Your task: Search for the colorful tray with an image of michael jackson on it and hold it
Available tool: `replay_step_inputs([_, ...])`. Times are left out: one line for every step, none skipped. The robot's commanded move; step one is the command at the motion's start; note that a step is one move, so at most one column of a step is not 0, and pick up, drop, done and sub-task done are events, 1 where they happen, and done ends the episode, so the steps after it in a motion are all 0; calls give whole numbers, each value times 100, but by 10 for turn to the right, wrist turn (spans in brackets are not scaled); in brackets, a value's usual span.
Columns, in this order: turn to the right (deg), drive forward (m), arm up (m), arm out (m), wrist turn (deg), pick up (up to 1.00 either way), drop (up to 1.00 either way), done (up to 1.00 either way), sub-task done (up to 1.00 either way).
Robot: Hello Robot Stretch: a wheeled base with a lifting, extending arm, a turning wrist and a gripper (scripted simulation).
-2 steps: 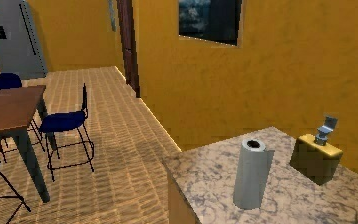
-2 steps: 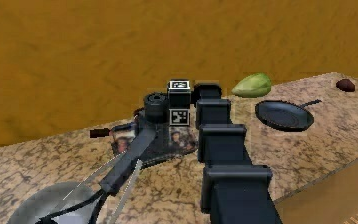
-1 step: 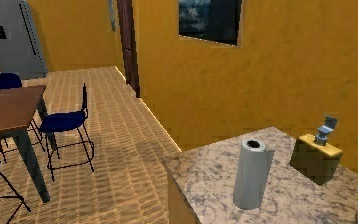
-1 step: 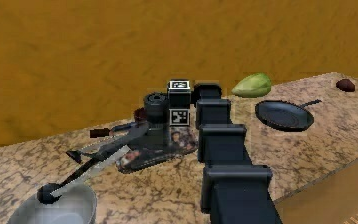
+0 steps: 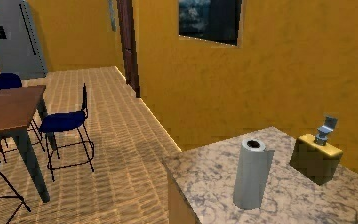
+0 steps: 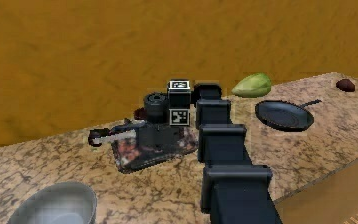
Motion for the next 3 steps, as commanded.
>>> replay_step_inputs([0,0,0,0,30,0,0,0,0])
replay_step_inputs([0,0,-14,0,0,0,0,0,0])
replay_step_inputs([0,0,0,0,0,100,0,0,0])
